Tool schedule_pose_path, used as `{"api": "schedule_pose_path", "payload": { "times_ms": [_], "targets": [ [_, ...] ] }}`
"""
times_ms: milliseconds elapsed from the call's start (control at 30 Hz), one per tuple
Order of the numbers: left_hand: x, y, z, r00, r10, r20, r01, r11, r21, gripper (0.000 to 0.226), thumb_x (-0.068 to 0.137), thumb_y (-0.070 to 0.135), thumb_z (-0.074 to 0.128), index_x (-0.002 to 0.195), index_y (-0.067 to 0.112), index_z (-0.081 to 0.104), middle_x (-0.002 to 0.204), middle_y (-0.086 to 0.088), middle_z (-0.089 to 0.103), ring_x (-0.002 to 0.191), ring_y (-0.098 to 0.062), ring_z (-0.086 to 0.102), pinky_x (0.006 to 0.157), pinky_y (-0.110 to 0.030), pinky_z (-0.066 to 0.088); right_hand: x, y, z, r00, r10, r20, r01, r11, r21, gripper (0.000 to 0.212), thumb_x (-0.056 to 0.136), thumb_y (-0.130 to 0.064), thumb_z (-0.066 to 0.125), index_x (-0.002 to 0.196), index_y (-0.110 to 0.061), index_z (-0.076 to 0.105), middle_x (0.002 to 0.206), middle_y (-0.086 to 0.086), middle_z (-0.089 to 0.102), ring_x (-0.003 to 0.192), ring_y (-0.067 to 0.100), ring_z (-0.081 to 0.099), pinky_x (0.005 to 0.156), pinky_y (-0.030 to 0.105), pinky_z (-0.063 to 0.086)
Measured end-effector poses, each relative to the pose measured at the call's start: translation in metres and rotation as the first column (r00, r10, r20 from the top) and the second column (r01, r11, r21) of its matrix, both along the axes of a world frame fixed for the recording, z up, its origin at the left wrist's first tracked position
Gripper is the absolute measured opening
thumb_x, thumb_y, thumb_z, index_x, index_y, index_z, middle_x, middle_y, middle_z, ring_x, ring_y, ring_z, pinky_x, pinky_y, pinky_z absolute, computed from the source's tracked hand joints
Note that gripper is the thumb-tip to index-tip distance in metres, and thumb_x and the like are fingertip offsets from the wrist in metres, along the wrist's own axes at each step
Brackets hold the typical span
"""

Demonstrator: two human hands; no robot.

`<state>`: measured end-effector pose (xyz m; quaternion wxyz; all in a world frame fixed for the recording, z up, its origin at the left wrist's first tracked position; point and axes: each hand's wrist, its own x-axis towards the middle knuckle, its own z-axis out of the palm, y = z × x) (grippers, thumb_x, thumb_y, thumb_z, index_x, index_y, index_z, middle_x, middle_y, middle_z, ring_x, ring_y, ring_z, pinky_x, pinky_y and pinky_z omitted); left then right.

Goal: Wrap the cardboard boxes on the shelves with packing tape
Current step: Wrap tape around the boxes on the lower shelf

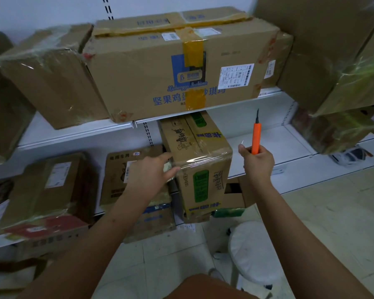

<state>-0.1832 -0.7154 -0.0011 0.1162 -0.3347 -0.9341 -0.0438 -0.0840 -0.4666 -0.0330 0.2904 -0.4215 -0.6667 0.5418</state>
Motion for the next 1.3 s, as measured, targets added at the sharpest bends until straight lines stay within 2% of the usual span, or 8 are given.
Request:
{"api": "schedule_pose_path", "payload": {
  "times_ms": [233, 400, 533, 667, 733, 833, 967, 1300],
  "targets": [
    [-0.004, 0.007, -0.012, 0.997, 0.017, 0.075, -0.016, 1.0, -0.013, 0.055, 0.092, 0.066, 0.048, 0.141, 0.039, 0.052, 0.093, -0.004, 0.075, 0.085, -0.023, 0.07, 0.064, -0.029, 0.052, -0.009, 0.009, -0.011, 0.999, 0.011, 0.036, -0.005, 0.988, -0.153, 0.026, 0.089, -0.03, 0.072, 0.083, -0.008, 0.061, 0.067, 0.003, 0.05, 0.06, 0.017, 0.048, 0.058, 0.028, 0.051],
    [-0.013, 0.009, -0.018, 0.991, 0.003, 0.135, 0.011, 0.995, -0.099, 0.061, 0.094, 0.066, 0.038, 0.151, 0.045, 0.03, 0.079, -0.006, 0.068, 0.069, -0.021, 0.063, 0.053, -0.029, 0.044, -0.02, 0.025, -0.019, 0.986, 0.164, 0.028, -0.109, 0.761, -0.639, 0.044, 0.084, -0.036, 0.077, 0.109, -0.005, 0.058, 0.102, 0.007, 0.068, 0.051, 0.011, 0.039, 0.042, 0.024, 0.043],
    [-0.021, 0.007, -0.023, 0.978, -0.051, 0.201, 0.067, 0.995, -0.073, 0.065, 0.094, 0.064, 0.032, 0.155, 0.042, 0.023, 0.082, -0.005, 0.068, 0.069, -0.021, 0.064, 0.062, -0.035, 0.055, -0.023, 0.032, -0.014, 0.966, 0.198, 0.168, -0.101, 0.884, -0.457, 0.058, 0.083, -0.046, 0.076, 0.111, -0.002, 0.052, 0.081, 0.008, 0.056, 0.054, 0.018, 0.045, 0.039, 0.021, 0.041],
    [-0.022, 0.006, -0.035, 0.981, -0.192, 0.027, 0.192, 0.981, 0.016, 0.061, 0.1, 0.058, 0.032, 0.155, 0.031, 0.03, 0.099, -0.005, 0.062, 0.07, -0.02, 0.061, 0.053, -0.033, 0.053, -0.006, 0.031, -0.015, 0.937, -0.05, 0.345, 0.033, 0.998, 0.055, 0.067, 0.08, -0.051, 0.076, 0.122, -0.007, 0.049, 0.109, 0.012, 0.06, 0.096, 0.03, 0.061, 0.074, 0.035, 0.047],
    [-0.022, 0.004, -0.042, 0.943, -0.26, -0.207, 0.278, 0.959, 0.059, 0.058, 0.099, 0.049, 0.04, 0.152, 0.025, 0.038, 0.1, -0.011, 0.054, 0.078, -0.024, 0.055, 0.059, -0.037, 0.054, 0.0, 0.018, -0.007, 0.966, -0.164, 0.199, 0.122, 0.97, 0.211, 0.037, 0.089, -0.046, 0.067, 0.1, -0.012, 0.056, 0.086, 0.003, 0.061, 0.077, 0.023, 0.06, 0.065, 0.029, 0.038],
    [-0.018, 0.005, -0.048, 0.832, -0.378, -0.406, 0.416, 0.909, 0.005, 0.051, 0.095, 0.029, 0.056, 0.145, 0.023, 0.05, 0.121, -0.017, 0.054, 0.106, -0.034, 0.052, 0.086, -0.045, 0.046, -0.008, -0.001, 0.002, 0.974, -0.1, 0.203, 0.018, 0.927, 0.374, 0.037, 0.094, -0.047, 0.058, 0.074, -0.016, 0.053, 0.061, -0.003, 0.05, 0.053, 0.013, 0.048, 0.05, 0.026, 0.029],
    [-0.022, 0.01, -0.058, 0.807, -0.473, -0.354, 0.484, 0.873, -0.063, 0.047, 0.094, 0.022, 0.047, 0.14, 0.014, 0.056, 0.144, -0.004, 0.055, 0.136, -0.023, 0.048, 0.097, -0.042, 0.046, -0.025, -0.012, -0.008, 0.958, 0.019, 0.286, -0.123, 0.928, 0.351, 0.036, 0.095, -0.041, 0.055, 0.069, -0.017, 0.053, 0.06, -0.001, 0.05, 0.052, 0.015, 0.046, 0.05, 0.027, 0.029],
    [-0.031, 0.013, -0.066, 0.868, -0.482, -0.122, 0.495, 0.86, 0.124, 0.043, 0.103, 0.032, 0.043, 0.142, 0.017, 0.054, 0.148, 0.005, 0.048, 0.14, -0.012, 0.042, 0.09, -0.037, 0.057, -0.037, 0.005, -0.015, 0.97, 0.166, 0.178, -0.182, 0.981, 0.073, 0.046, 0.097, -0.038, 0.053, 0.058, -0.018, 0.041, 0.055, 0.0, 0.042, 0.053, 0.016, 0.041, 0.058, 0.03, 0.035]
  ]
}}
